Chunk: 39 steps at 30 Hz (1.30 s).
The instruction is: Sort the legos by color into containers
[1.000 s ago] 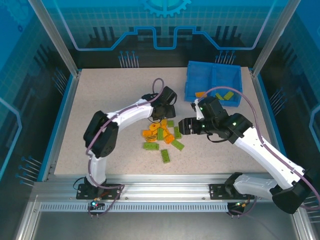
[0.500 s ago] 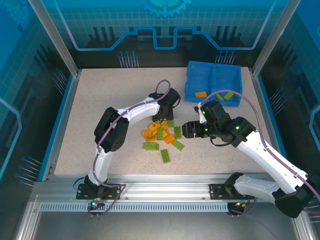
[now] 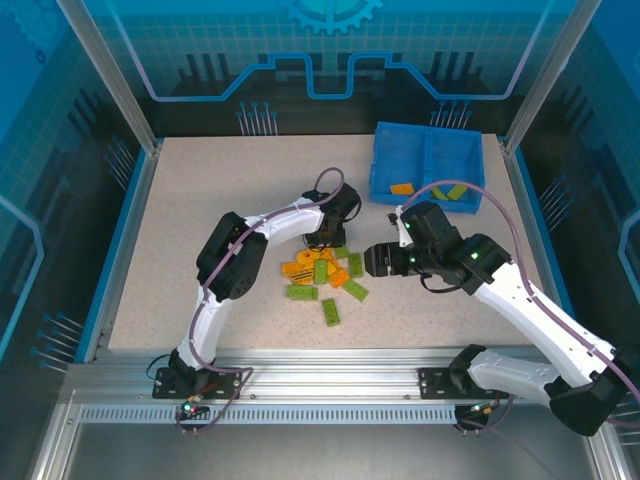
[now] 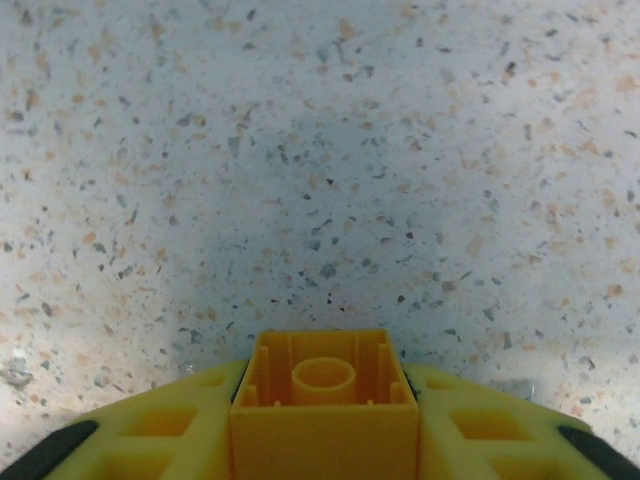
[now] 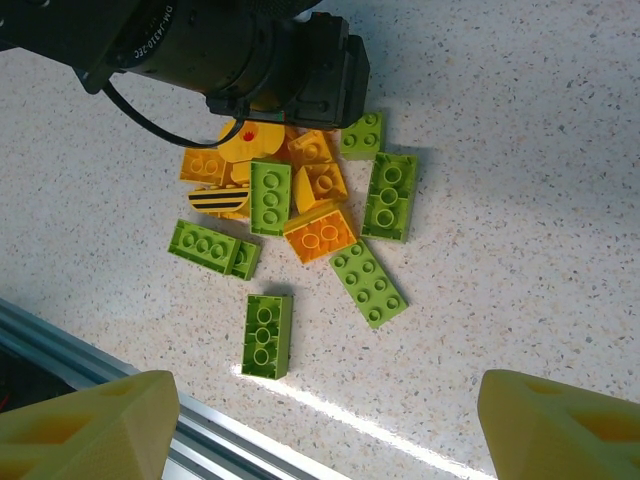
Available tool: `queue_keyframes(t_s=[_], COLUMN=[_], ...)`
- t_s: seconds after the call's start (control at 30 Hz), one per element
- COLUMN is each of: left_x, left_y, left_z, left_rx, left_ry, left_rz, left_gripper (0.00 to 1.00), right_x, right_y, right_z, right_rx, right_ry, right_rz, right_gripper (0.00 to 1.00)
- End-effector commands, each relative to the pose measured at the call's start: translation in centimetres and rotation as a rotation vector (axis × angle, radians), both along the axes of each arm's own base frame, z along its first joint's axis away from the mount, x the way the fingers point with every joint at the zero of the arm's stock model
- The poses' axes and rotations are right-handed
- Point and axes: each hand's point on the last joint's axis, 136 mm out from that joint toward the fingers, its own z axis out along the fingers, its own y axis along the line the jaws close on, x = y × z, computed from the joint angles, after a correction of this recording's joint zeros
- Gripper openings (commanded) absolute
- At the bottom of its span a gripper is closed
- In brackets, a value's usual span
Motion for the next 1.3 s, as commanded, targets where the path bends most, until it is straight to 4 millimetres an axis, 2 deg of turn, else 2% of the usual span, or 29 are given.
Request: queue_keyframes(t_s=[0.0, 0.07, 0.13, 0.23, 0.3, 0.37, 0.5, 0.7, 0.77, 0.97, 1.1, 1.2, 1.27], left_x=[-0.5, -0.3, 0.0, 0.4, 0.5, 0.6, 1.9, 8.5, 10.7, 15.9, 18.0, 18.7, 18.7], left_y=[0.3, 0.0, -0.4, -2.2, -4.9, -7.6, -13.3, -17.5, -17.8, -17.7, -17.8, -18.0, -18.1], left_z=[-0.3, 1.3, 3.9, 9.3, 13.5, 16.6, 20.5, 20.8, 21.0, 19.8, 17.2, 15.2, 14.4], left_rx=[-0.003, -0.024, -0.059, -0.130, -0.181, -0.202, -0.207, -0.156, -0.118, -0.108, -0.108, -0.100, -0.106], left_ry=[0.038, 0.011, -0.030, -0.131, -0.218, -0.300, -0.464, -0.697, -0.784, -0.946, -0.967, -0.958, -0.945], left_rz=[-0.010, -0.012, -0.020, -0.065, -0.144, -0.232, -0.410, -0.442, -0.419, -0.338, -0.330, -0.341, -0.343], left_gripper=[0.28, 0.25, 0.24, 0.24, 0.24, 0.24, 0.23, 0.20, 0.20, 0.22, 0.24, 0.25, 0.32], right_x=[-0.5, -0.5, -0.5, -0.3, 0.0, 0.2, -0.1, -1.7, -2.2, -3.4, -3.9, -4.2, -4.4], right_y=[-0.4, -0.5, -0.7, -1.5, -2.5, -3.8, -7.3, -10.0, -10.6, -11.2, -11.6, -12.0, -12.1], right_z=[-0.2, -0.1, 0.2, 0.8, 1.5, 2.1, 2.8, 3.5, 3.6, 3.5, 3.3, 3.5, 3.4], right_rx=[-0.008, -0.011, -0.009, -0.008, -0.016, -0.024, -0.035, 0.014, 0.018, 0.018, 0.004, 0.012, 0.023], right_ry=[0.014, 0.008, -0.003, -0.037, -0.075, -0.117, -0.194, -0.264, -0.272, -0.266, -0.263, -0.270, -0.270], right_rz=[-0.008, -0.014, -0.025, -0.065, -0.114, -0.178, -0.339, -0.428, -0.436, -0.423, -0.414, -0.425, -0.431], right_gripper=[0.80, 0.80, 0.80, 0.80, 0.81, 0.81, 0.84, 0.84, 0.84, 0.84, 0.84, 0.84, 0.84])
